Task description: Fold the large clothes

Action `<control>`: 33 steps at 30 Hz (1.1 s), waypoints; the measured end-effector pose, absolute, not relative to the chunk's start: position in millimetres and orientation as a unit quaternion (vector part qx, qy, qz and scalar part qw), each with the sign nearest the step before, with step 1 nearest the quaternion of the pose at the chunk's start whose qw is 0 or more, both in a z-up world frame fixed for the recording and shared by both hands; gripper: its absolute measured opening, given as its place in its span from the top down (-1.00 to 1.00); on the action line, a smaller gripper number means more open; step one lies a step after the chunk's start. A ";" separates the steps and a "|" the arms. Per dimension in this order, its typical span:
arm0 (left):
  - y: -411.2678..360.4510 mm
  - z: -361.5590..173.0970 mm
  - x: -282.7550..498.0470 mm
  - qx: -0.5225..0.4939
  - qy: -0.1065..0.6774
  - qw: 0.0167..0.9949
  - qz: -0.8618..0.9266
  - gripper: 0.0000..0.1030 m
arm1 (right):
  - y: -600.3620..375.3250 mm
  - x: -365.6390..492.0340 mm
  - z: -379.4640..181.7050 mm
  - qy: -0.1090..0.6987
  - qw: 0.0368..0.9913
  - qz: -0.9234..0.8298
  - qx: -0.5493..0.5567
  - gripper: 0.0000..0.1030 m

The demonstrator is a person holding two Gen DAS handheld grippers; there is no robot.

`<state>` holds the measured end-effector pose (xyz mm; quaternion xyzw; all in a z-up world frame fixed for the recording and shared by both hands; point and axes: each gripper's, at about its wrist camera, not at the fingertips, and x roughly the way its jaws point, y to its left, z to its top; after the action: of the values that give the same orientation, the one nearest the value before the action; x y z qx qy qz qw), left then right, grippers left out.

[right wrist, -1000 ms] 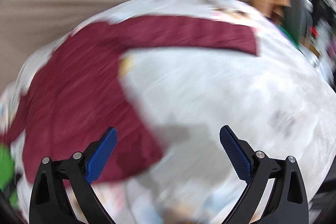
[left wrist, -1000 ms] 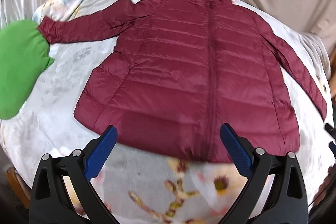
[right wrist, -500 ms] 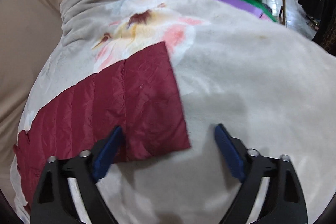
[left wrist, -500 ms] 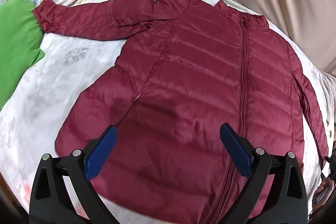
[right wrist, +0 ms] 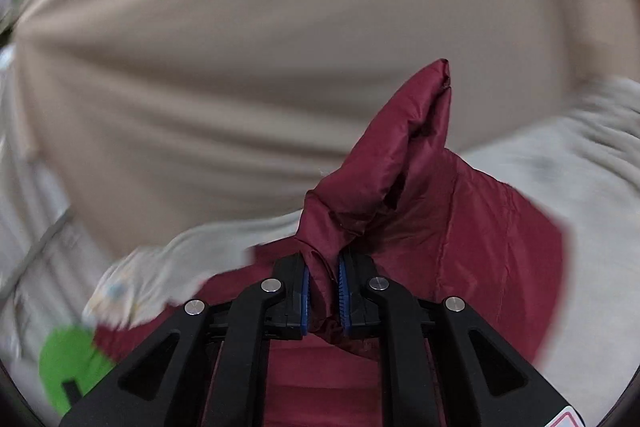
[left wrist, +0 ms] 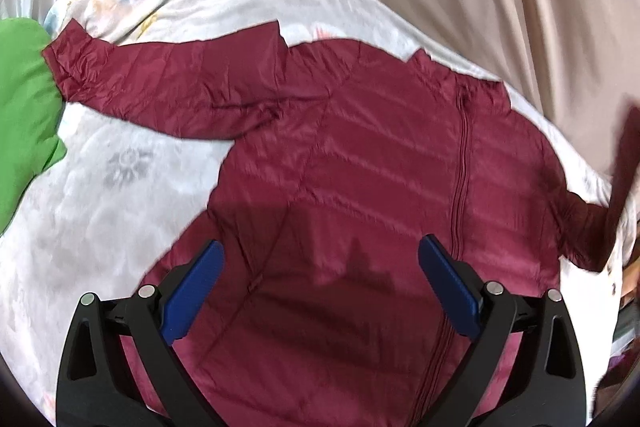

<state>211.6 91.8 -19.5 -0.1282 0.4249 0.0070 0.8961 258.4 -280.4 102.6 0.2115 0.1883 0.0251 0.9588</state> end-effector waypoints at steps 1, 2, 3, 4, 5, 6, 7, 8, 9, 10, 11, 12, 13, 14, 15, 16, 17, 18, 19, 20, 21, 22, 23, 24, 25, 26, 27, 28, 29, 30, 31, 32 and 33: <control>95.7 -19.0 214.2 -0.132 0.423 0.896 0.006 -0.85 | -243.6 277.6 100.6 0.200 0.959 0.065 0.191 0.69; 99.7 -18.3 216.8 -0.138 0.421 0.896 0.004 -0.85 | -211.0 293.7 94.5 0.213 0.957 0.095 0.173 0.61; 104.7 -18.3 221.9 -0.146 0.420 0.896 0.000 -0.85 | -168.5 312.2 79.5 0.235 0.952 0.128 0.147 0.28; 107.2 -19.1 225.9 -0.150 0.420 0.895 -0.002 -0.85 | -141.0 323.6 64.7 0.254 0.947 0.146 0.131 0.06; 109.1 -20.2 229.4 -0.153 0.421 0.894 -0.005 -0.85 | -115.5 331.3 47.4 0.273 0.942 0.160 0.117 -0.16; 111.1 -22.6 236.6 -0.157 0.422 0.893 -0.013 -0.85 | -84.9 339.1 20.5 0.297 0.935 0.168 0.095 -0.16; 112.4 -24.3 241.8 -0.159 0.423 0.892 -0.017 -0.85 | -73.4 341.6 7.3 0.311 0.931 0.169 0.084 -0.16; 112.5 -27.1 247.5 -0.160 0.425 0.891 -0.022 -0.85 | -59.4 339.0 -10.1 0.329 0.927 0.166 0.070 -0.16; 113.7 -30.7 254.2 -0.168 0.426 0.888 -0.031 -0.85 | -56.1 334.4 -18.8 0.334 0.926 0.160 0.067 -0.09; 114.3 -34.8 260.9 -0.177 0.431 0.884 -0.035 -0.85 | -58.7 324.6 -23.3 0.335 0.928 0.149 0.069 -0.10; 113.2 -41.0 270.3 -0.190 0.438 0.878 -0.042 -0.85 | -65.5 313.6 -24.7 0.330 0.930 0.144 0.080 -0.12; 112.1 -44.7 275.8 -0.198 0.443 0.873 -0.048 -0.85 | -87.7 293.7 -24.7 0.317 0.933 0.126 0.112 -0.23; 109.9 -51.4 284.0 -0.211 0.450 0.866 -0.056 -0.85 | -108.2 281.9 -23.4 0.312 0.934 0.109 0.133 -0.27; 104.7 -59.5 293.5 -0.224 0.459 0.857 -0.066 -0.85 | -135.6 265.3 -28.3 0.310 0.933 0.077 0.167 -0.29; 100.5 -66.1 300.6 -0.232 0.465 0.851 -0.072 -0.85 | -161.5 253.0 -32.1 0.314 0.929 0.052 0.190 -0.29; 95.2 -73.9 308.2 -0.240 0.474 0.844 -0.076 -0.85 | -182.7 242.5 -35.8 0.319 0.924 0.025 0.208 -0.29; 89.9 -82.6 316.4 -0.251 0.483 0.835 -0.083 -0.85 | -212.4 227.5 -40.9 0.325 0.918 -0.016 0.226 -0.30; 86.4 -89.2 321.1 -0.258 0.489 0.829 -0.087 -0.84 | -234.1 217.4 -44.5 0.326 0.914 -0.036 0.237 -0.31; 82.0 -96.3 326.4 -0.267 0.496 0.822 -0.085 -0.81 | -260.9 206.4 -49.0 0.329 0.907 -0.065 0.255 -0.31; 79.7 -99.4 328.3 -0.271 0.496 0.821 -0.083 -0.71 | -282.2 200.6 -52.1 0.332 0.900 -0.087 0.269 -0.31; 76.2 -100.8 331.4 -0.270 0.491 0.824 -0.082 -0.44 | -294.9 198.2 -55.4 0.334 0.895 -0.098 0.280 -0.31; 71.1 -99.6 335.5 -0.258 0.487 0.830 -0.086 -0.19 | -309.9 198.0 -59.2 0.336 0.889 -0.108 0.293 -0.31; 68.6 -99.1 338.6 -0.250 0.486 0.832 -0.095 0.33 | -321.3 199.6 -64.1 0.337 0.884 -0.114 0.304 -0.31; 65.4 -97.5 344.1 -0.248 0.484 0.831 -0.117 0.78 | -335.3 202.8 -70.8 0.339 0.877 -0.120 0.320 -0.31; 64.2 -94.1 350.5 -0.259 0.479 0.826 -0.146 0.91 | -343.3 207.0 -77.0 0.340 0.872 -0.122 0.331 -0.31; 66.4 -89.3 353.6 -0.266 0.472 0.826 -0.153 0.92 | -345.1 214.1 -82.1 0.340 0.868 -0.119 0.341 -0.31; 67.2 -77.5 358.8 -0.262 0.456 0.837 -0.155 0.94 | -350.2 225.0 -86.6 0.345 0.862 -0.121 0.351 -0.22; 66.8 -61.5 363.5 -0.245 0.434 0.853 -0.155 0.94 | -352.7 235.9 -87.0 0.350 0.860 -0.121 0.352 -0.03; 66.4 -46.7 367.0 -0.231 0.413 0.867 -0.154 0.95 | -353.6 240.9 -84.1 0.349 0.863 -0.113 0.349 0.50; 66.2 -32.7 370.3 -0.220 0.394 0.879 -0.153 0.95 | -351.8 248.2 -71.9 0.337 0.873 -0.107 0.337 0.73; 66.1 -16.8 374.8 -0.209 0.373 0.891 -0.154 0.95 | -348.6 248.7 -61.9 0.318 0.881 -0.102 0.335 0.77; 65.5 -8.0 379.0 -0.198 0.360 0.899 -0.149 0.95 | -346.2 243.2 -45.3 0.276 0.896 -0.090 0.336 0.88; 64.4 -5.1 381.0 -0.186 0.354 0.905 -0.145 0.95 | -345.0 237.8 -37.9 0.251 0.905 -0.087 0.332 0.93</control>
<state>381.0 64.4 -5.1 -0.1863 0.3542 -0.1447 0.9049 237.8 -345.0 -37.9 0.3322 0.2512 -0.0873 0.9049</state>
